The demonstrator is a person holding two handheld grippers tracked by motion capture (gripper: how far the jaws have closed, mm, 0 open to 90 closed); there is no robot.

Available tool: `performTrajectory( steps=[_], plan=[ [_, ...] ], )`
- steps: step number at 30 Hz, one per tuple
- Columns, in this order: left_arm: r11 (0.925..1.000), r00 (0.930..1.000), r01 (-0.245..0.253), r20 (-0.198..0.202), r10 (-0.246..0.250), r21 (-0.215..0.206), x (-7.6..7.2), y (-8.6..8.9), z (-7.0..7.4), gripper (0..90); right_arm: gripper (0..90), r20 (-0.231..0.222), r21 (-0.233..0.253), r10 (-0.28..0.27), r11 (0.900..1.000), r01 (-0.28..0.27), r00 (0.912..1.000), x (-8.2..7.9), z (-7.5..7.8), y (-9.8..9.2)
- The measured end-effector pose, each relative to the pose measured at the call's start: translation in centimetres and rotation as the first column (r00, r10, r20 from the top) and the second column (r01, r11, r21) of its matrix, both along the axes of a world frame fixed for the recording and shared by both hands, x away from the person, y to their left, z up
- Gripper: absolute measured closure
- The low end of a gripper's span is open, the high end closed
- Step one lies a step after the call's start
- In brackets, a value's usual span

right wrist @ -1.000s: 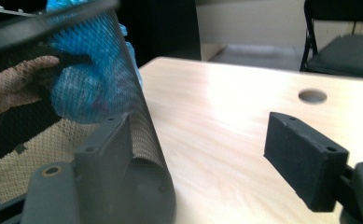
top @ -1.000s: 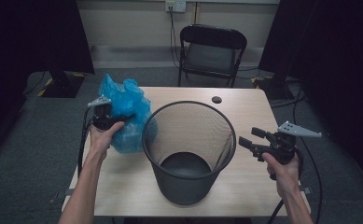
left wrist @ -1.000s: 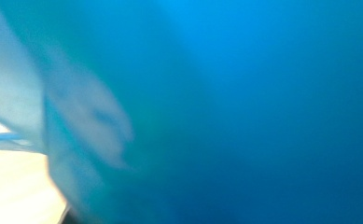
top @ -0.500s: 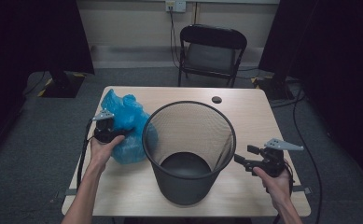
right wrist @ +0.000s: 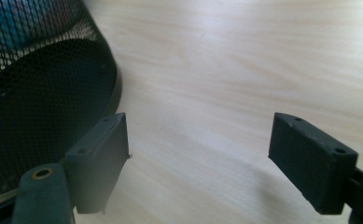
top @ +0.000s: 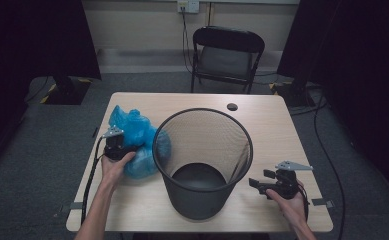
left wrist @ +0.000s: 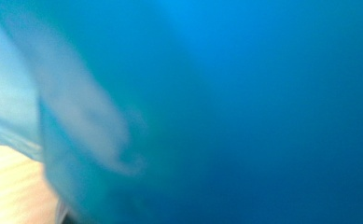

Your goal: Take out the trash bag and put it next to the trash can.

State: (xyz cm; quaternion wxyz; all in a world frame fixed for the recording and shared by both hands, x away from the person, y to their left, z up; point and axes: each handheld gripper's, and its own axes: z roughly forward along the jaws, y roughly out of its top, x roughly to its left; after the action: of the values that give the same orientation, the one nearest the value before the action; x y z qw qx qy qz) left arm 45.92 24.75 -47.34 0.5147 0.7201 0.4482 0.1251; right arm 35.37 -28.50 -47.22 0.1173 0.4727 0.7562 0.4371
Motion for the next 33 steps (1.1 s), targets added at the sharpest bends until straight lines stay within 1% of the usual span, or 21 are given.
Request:
performTrajectory(
  steps=[1, 4, 5, 6, 8, 9, 11, 12, 13, 14, 15, 18, 21, 25, 27, 28, 29, 30, 31, 32, 33],
  plan=[
    [1.0, 1.0, 0.008, 0.003, -0.008, -0.006, 0.4, -0.4, -0.1, 84.1, 19.4, 0.001, -0.006, 0.002, 1.0, -0.002, 1.0, -0.1, -0.1, 0.1],
    [0.9998, 0.9998, 0.018, 0.003, -0.019, 0.008, 1.3, -1.7, 0.2, 83.7, 19.5, 0.001, -0.01, 0.011, 1.0, -0.011, 0.9999, -0.1, -0.2, 0.3],
    [0.9987, 0.9987, 0.05, -0.003, -0.05, -0.011, 1.7, -2.0, 0.4, 82.7, 19.4, -0.006, -0.006, 0.009, 1.0, -0.009, 0.9999, -0.1, -0.3, 0.3],
    [0.9983, 0.9983, 0.057, -0.011, -0.057, -0.008, 1.7, -2.0, 0.5, 81.3, 19.4, -0.006, -0.009, 0.01, 1.0, -0.01, 0.9999, 0.0, -0.4, 0.3],
    [0.9984, 0.9983, 0.053, -0.022, -0.053, -0.022, 1.6, -1.8, 0.6, 72.0, 19.4, -0.01, -0.013, 0.017, 1.0, -0.017, 0.9998, -0.1, -0.5, 0.4],
    [0.9976, 0.9976, 0.058, -0.035, -0.059, -0.039, 1.3, -1.3, 1.0, 66.7, 19.5, -0.012, -0.012, 0.02, 1.0, -0.02, 0.9997, -0.1, -0.5, 0.4],
    [0.9978, 0.9979, 0.052, -0.038, -0.053, -0.041, 1.1, -1.1, 1.2, 57.3, 19.5, -0.014, -0.011, 0.015, 1.0, -0.015, 0.9998, -0.1, -0.6, 0.4],
    [0.9963, 0.9966, 0.06, -0.053, -0.063, -0.061, 0.7, -0.5, 1.7, 55.0, 19.4, -0.016, -0.009, 0.013, 1.0, -0.013, 0.9998, 0.0, -0.6, 0.3],
    [0.9963, 0.9966, 0.06, -0.053, -0.063, -0.061, 0.7, -0.5, 1.7, 51.9, 19.5, -0.015, -0.005, 0.011, 1.0, -0.011, 0.9998, 0.0, -0.6, 0.3],
    [0.9961, 0.9974, 0.047, -0.051, -0.051, -0.075, 0.1, 0.1, 2.2, 46.3, 19.5, -0.016, -0.001, 0.01, 1.0, -0.01, 0.9998, 0.0, -0.6, 0.3],
    [0.9961, 0.9974, 0.047, -0.051, -0.051, -0.075, 0.1, 0.1, 2.2, 41.7, 19.5, -0.016, 0.0, 0.012, 1.0, -0.012, 0.9998, 0.0, -0.6, 0.4],
    [0.9961, 0.9975, 0.044, -0.051, -0.048, -0.076, -0.7, 1.1, 3.3, 26.8, 19.5, -0.015, 0.0, 0.022, 1.0, -0.022, 0.9997, 0.0, -0.5, 0.6],
    [0.9966, 0.9985, 0.031, -0.043, -0.034, -0.076, -1.1, 1.5, 3.9, 18.0, 19.4, -0.021, 0.0, 0.022, 1.0, -0.022, 0.9995, 0.1, -0.6, 0.6],
    [0.9977, 0.9975, 0.045, -0.052, -0.047, -0.051, -2.2, 2.4, 4.7, 16.0, 19.4, -0.021, 0.003, 0.026, 1.0, -0.026, 0.9994, 0.0, -0.6, 0.7],
    [0.9975, 0.9976, 0.05, -0.045, -0.053, -0.049, -2.7, 2.8, 4.9, 18.7, 19.4, -0.019, 0.002, 0.028, 1.0, -0.027, 0.9994, 0.0, -0.6, 0.7],
    [0.9973, 0.9976, 0.055, -0.041, -0.057, -0.048, -3.0, 3.0, 5.0, 34.1, 19.5, -0.02, 0.002, 0.028, 1.0, -0.028, 0.9994, 0.0, -0.6, 0.7],
    [0.9983, 0.9971, 0.053, -0.054, -0.055, -0.021, -3.1, 2.9, 5.0, 48.9, 19.5, -0.02, 0.003, 0.028, 1.0, -0.028, 0.9994, 0.0, -0.6, 0.7],
    [0.9983, 0.9971, 0.053, -0.054, -0.055, -0.021, -3.1, 2.9, 5.0, 57.5, 19.5, -0.02, 0.003, 0.028, 1.0, -0.028, 0.9994, 0.0, -0.6, 0.7],
    [0.9982, 0.9965, 0.06, -0.059, -0.06, 0.006, -3.2, 2.7, 5.0, 68.1, 19.4, -0.019, 0.002, 0.028, 1.0, -0.028, 0.9994, 0.0, -0.6, 0.7],
    [0.9957, 0.9936, 0.093, -0.065, -0.092, 0.007, -3.0, 2.3, 4.9, 76.9, 19.5, -0.019, 0.003, 0.027, 1.0, -0.027, 0.9994, 0.1, -0.6, 0.7],
    [0.9959, 0.9937, 0.09, -0.067, -0.09, -0.009, -2.8, 2.0, 4.8, 82.3, 19.5, -0.021, 0.003, 0.025, 1.0, -0.025, 0.9995, 0.1, -0.6, 0.7]
  ],
)
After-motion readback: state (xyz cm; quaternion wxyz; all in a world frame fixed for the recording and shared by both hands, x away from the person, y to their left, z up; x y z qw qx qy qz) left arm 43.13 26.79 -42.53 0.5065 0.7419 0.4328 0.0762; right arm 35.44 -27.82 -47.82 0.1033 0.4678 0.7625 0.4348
